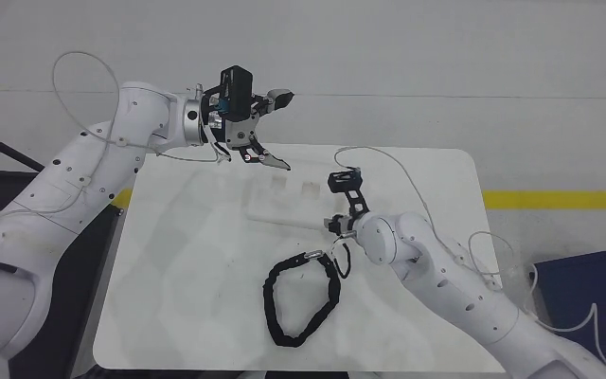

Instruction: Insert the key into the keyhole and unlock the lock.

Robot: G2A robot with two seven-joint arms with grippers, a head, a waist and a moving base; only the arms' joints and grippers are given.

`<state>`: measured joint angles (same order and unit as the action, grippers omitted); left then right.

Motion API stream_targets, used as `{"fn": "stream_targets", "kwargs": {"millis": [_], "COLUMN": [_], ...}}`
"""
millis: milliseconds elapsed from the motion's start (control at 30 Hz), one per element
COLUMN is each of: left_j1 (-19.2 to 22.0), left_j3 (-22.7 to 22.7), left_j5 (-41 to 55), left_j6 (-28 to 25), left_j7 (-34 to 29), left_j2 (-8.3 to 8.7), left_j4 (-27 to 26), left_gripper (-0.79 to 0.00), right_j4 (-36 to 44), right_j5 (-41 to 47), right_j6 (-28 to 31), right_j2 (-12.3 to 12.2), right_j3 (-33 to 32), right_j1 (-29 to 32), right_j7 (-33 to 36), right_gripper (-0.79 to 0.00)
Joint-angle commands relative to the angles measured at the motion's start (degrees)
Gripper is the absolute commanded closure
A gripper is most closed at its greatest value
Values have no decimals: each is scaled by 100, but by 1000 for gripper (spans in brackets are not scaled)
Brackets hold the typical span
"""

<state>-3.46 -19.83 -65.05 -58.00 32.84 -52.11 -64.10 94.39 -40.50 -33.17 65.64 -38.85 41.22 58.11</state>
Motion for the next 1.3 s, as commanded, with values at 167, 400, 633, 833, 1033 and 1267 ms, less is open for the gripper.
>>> {"fn": "stream_targets", "kwargs": {"millis": [167,400,633,833,1033,1267], "left_j1": [0,0,0,0,0,0], "left_j3": [0,0,0,0,0,0], "left_j5": [0,0,0,0,0,0], "left_j6": [0,0,0,0,0,0], "left_j7": [0,0,0,0,0,0], "left_j2": [0,0,0,0,0,0], "left_j4": [0,0,0,0,0,0], "left_gripper": [-785,-785,-785,-785,-785,-785], "right_j4": [-75,-175,-260,-339,-426,-429], "right_j5": [-96,-131,-108,-103,-147,-272], "right_j6": [-133,-183,-191,-226,-293,-320], "right_j2": [50,111,173,231,285,309], "right_j3": [-80,-143,-219,-262,-293,-396], "right_j1": [58,95,142,143,120,106], "right_j7": [16,28,-10,5,70,198], "right_gripper": [-286,-209,-111,-55,0,0]}}
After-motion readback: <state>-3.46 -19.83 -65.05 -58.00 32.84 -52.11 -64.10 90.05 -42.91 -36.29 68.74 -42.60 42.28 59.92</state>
